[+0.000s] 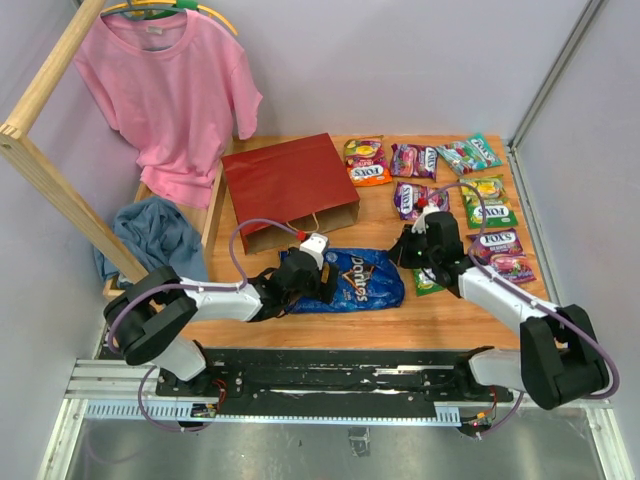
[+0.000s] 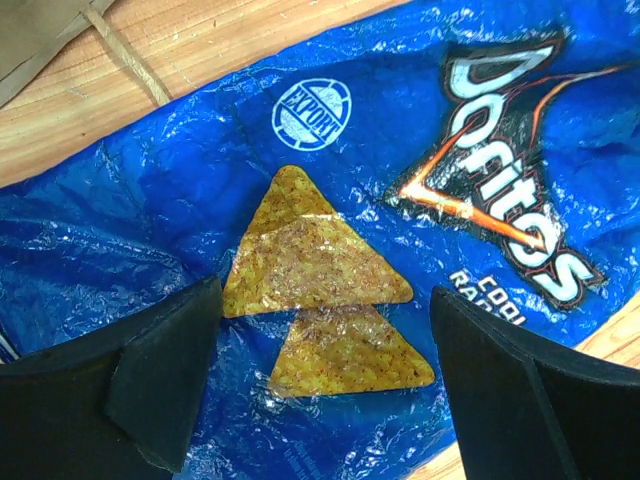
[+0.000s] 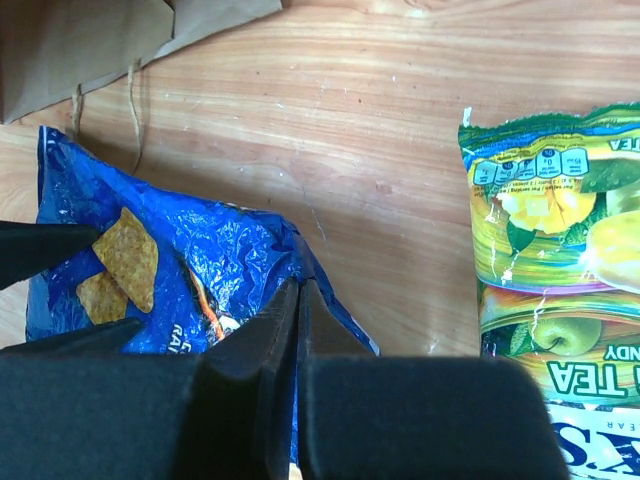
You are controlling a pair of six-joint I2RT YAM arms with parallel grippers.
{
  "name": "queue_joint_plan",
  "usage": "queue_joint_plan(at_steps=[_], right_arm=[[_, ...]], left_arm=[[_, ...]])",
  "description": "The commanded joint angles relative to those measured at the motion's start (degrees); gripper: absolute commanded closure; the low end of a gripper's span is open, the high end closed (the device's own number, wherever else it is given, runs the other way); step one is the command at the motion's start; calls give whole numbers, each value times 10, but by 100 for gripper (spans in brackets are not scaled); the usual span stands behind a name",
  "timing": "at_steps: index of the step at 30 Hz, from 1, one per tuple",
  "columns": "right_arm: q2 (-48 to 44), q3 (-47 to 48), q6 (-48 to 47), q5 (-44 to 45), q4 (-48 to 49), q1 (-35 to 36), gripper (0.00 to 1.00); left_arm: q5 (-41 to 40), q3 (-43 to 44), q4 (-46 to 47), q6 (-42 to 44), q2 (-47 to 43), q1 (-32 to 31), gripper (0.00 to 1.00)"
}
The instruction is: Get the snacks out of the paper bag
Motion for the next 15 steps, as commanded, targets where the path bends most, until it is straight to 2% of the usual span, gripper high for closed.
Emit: queue_joint_plan(at_steps=[1,10,15], right_arm=[[25,14,19,-27,13,-23,99],[62,33,50,-42,25,-70,99],[107,85,34,-32,12,-79,99]], left_arm=[[-14,-15,35,-28,11,-2,11],[-45,-15,-6,-57,47,-2,11],[-50,-20,-16,-73,61,-2,11]])
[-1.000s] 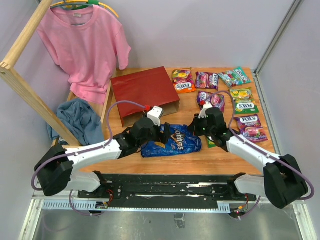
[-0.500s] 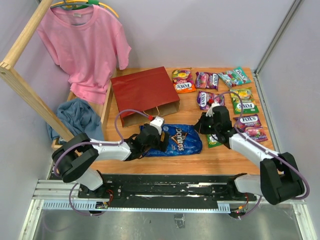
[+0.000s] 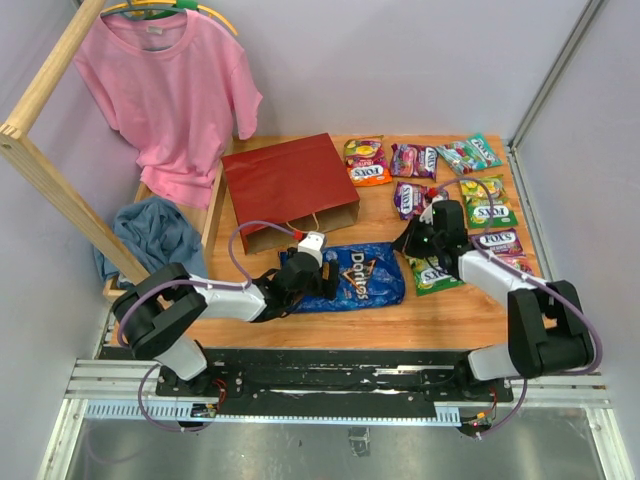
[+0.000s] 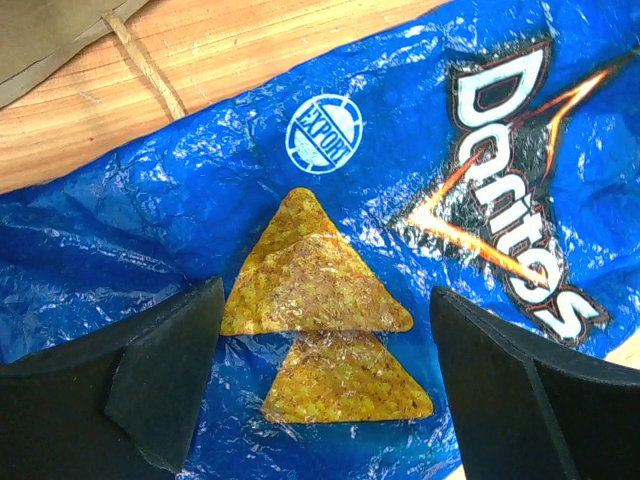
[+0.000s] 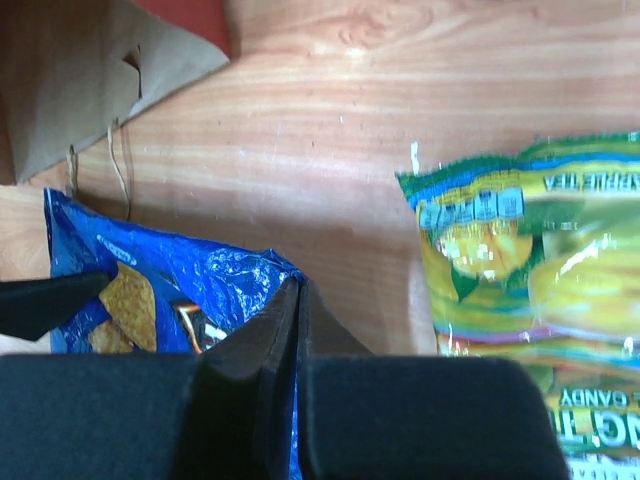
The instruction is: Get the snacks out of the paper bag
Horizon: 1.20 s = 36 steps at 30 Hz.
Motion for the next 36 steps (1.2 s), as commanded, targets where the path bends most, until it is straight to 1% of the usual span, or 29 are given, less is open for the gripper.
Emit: queue_joint_plan(at_steps=[1,4,7,8,10,11,12,14,16,17,18,19,20,22,23,24,27,28,29,31,33,36], right_arm=[[50,71,-14,5,-10,-13,99],[98,122,-29,6,-44,-15,99],[114,147,-35,8,-60,-16,99],[112,153,-39,10,-67,-17,91],[87,154,-47,23,-77,-16,59],[71,152,-50,31,-82,-15,49],[50,148,-56,39,-87,-13,43],[4,144,-70,68,-106,-2,35],[-42,139,-90,121,-124,23,32],[-63,134,-100,141,-128,38,34],[-79,129,-108,156,-128,54,39],[-89,125,-116,165,-128,71,48],[-94,123,-121,170,-128,88,62],[-87,121,-125,174,-130,117,82],[-76,118,-121,168,-123,123,91],[-62,116,-115,155,-115,123,99],[-8,106,-101,128,-69,123,99],[13,106,-96,116,-54,123,99],[45,109,-90,104,-36,123,99],[91,111,-77,77,-5,123,99],[124,106,-63,60,29,123,99],[157,103,-58,60,42,120,99]], left_arm=[[-16,-17,-66,-29,31,-1,11],[-13,-20,-69,-33,33,-1,11],[-14,-22,-82,-36,22,-1,11],[-15,-23,-87,-37,12,-1,11],[-12,-21,-104,-35,-15,-1,11],[-6,-14,-120,-31,-42,-1,11],[1,-2,-145,-27,-65,-1,11],[20,27,-194,-12,-116,-1,9],[28,58,-222,4,-157,-1,7],[24,71,-235,9,-169,-1,7],[18,81,-248,11,-176,-1,7],[12,89,-262,12,-180,-1,7],[5,92,-272,10,-183,-1,7],[-5,83,-278,2,-188,-1,7],[-6,72,-273,-4,-191,-1,9],[-5,59,-267,-13,-193,-1,19],[-6,24,-252,-43,-195,1,42],[-13,8,-246,-52,-195,3,48],[-20,-7,-233,-61,-194,7,49],[-22,-34,-221,-74,-183,29,45],[-22,-55,-210,-82,-170,46,44],[-17,-71,-191,-92,-155,51,44]])
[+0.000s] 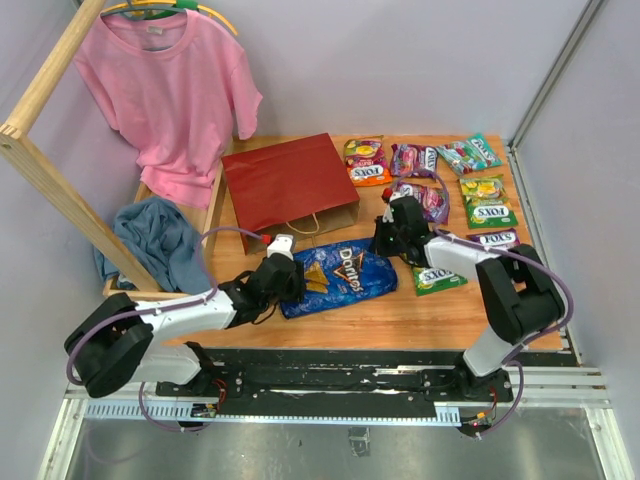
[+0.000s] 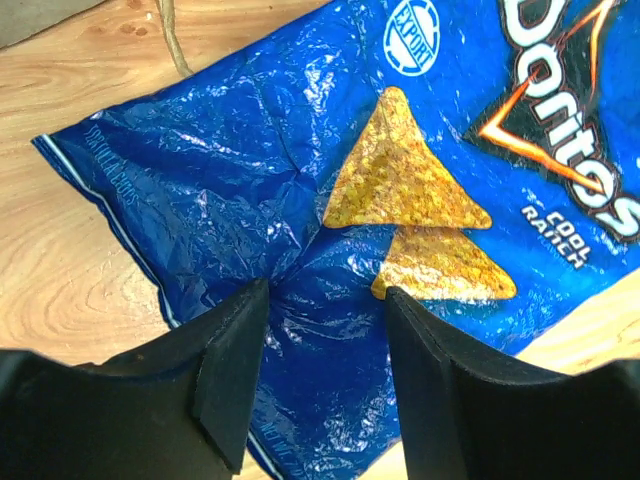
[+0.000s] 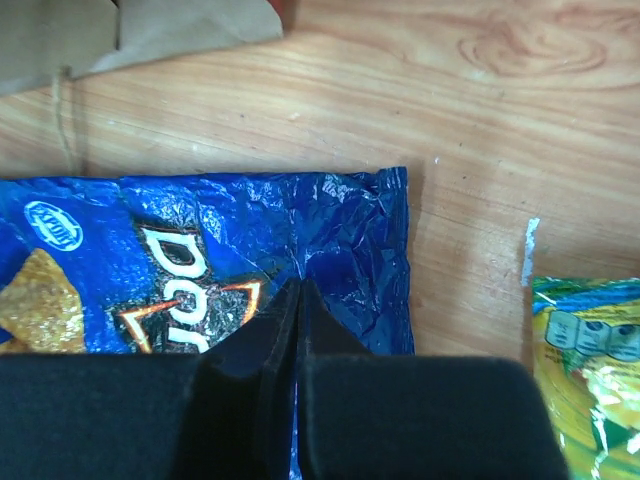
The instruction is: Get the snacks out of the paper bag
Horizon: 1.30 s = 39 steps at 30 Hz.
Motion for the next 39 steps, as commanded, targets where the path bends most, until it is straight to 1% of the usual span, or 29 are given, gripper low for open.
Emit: queue_joint_plan(at_steps=[1,6,10,15,21,24,26,27,28,30,31,32,34,35,37,39], right_arm=[[28,-12,22,-24,65,-2,99],[47,-46,31,-26,79,-8,99],[45,-85,38,-23,88,-9,99],[13,-136,41,-25,83,-9,99],[-32,-185,44,-27,70,-8,99],[-49,-193,43,-22,66,-7,99],[-52,-179,36,-21,61,-7,99],[-52,-166,33,-24,55,-7,96],[-53,-153,31,-27,51,-7,90],[-58,-129,29,-33,44,-7,76],[-62,-119,29,-35,43,-7,70],[-66,-112,29,-37,42,-7,66],[-73,-103,30,-40,42,-7,58],[-74,-99,31,-42,42,-7,55],[-75,-95,29,-49,44,-7,51],[-77,-93,26,-54,41,-6,49]], left_arm=[[-10,-27,25,-31,27,11,44],[-1,-35,36,-36,48,11,44],[10,-37,28,-39,51,11,44],[21,-62,-7,-58,10,11,44],[56,-87,-25,-96,-45,11,44],[59,-78,-31,-91,-68,11,44],[44,-46,-53,-67,-82,11,43],[30,-18,-72,-50,-88,11,40],[17,13,-92,-28,-93,11,36],[-10,80,-136,21,-101,11,18],[-16,113,-157,47,-102,11,11],[-21,148,-185,82,-99,11,7],[-30,211,-218,120,-79,9,4],[-43,240,-228,135,-65,3,1],[-98,293,-248,159,-24,-20,0],[-146,341,-267,180,16,-36,0]])
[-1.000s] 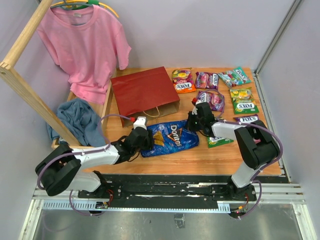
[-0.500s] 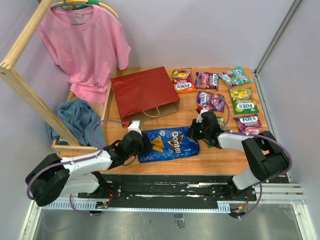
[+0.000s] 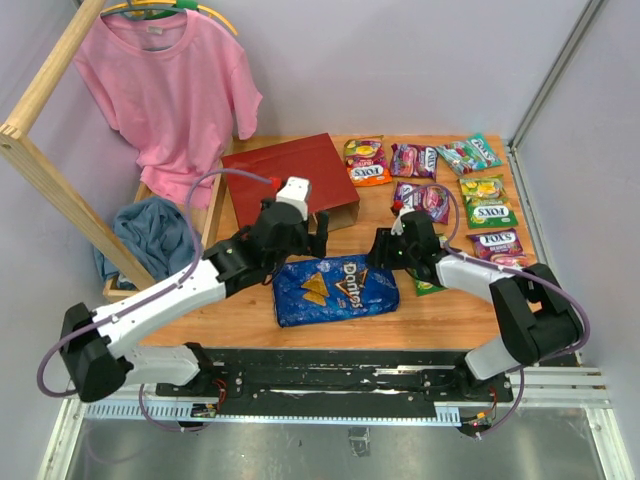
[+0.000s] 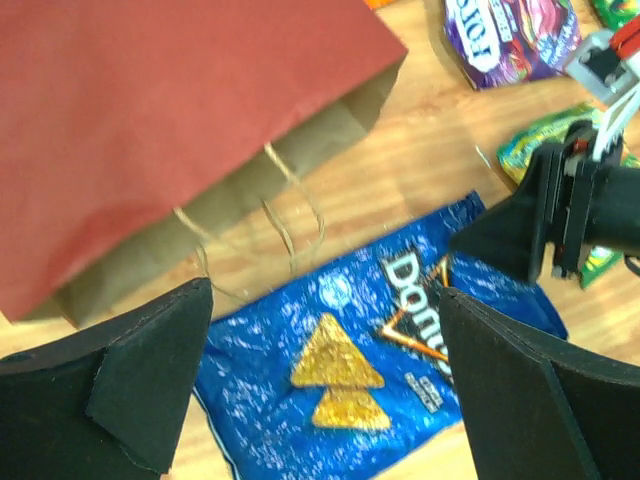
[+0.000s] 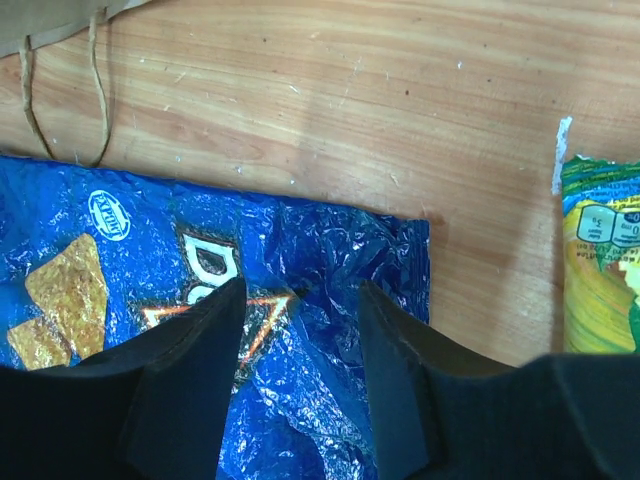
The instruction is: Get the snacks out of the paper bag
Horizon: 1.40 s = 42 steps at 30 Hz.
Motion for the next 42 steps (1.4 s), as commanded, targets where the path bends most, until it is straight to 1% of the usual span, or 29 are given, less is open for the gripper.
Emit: queue_joint_plan(at_steps=[1,6,12,15,17,19,24,27,29,30,31,33,34,35,38,42], right_arm=[[-16,16,-11,-16,-21,-1,49],[-55,8,-24,-23,-39,-1,46],[-92,3,-37,-23,-53,-2,44],[-91,3,-35,-35,-47,-2,44],[-87,2,-34,-41,-43,-2,44],[-86,1,-34,-45,-42,-2,44],[-100,-3,-36,-49,-48,-2,44],[-108,-6,-37,-49,-51,-2,44],[-111,-8,-34,-49,-49,-2,44],[-112,-9,-31,-50,-47,-2,44],[-112,-9,-28,-52,-44,-2,44],[-111,-10,-21,-56,-37,-2,44],[-111,-10,-19,-57,-34,-2,44],[-111,-10,-16,-58,-33,-2,44],[-122,-11,-5,-55,-24,-2,44],[-142,-14,32,-53,19,4,44]], left_arm=[[-117,85,-80,92,82,-32,0],[-170,135,-96,153,150,-33,0],[-184,176,-137,181,207,-33,1],[-191,187,-130,193,223,-32,3],[-183,193,-123,196,231,-27,6],[-172,196,-120,197,242,-16,12],[-155,210,-125,194,270,14,34],[-142,220,-117,196,277,28,40],[-134,227,-112,200,280,33,48],[-129,233,-109,202,283,34,55],[-123,239,-108,204,285,35,66],[-107,256,-106,205,290,35,96],[-97,265,-104,206,292,35,99],[-86,275,-104,208,295,35,100],[-60,313,-104,209,305,35,100],[-40,384,-119,206,333,35,100]])
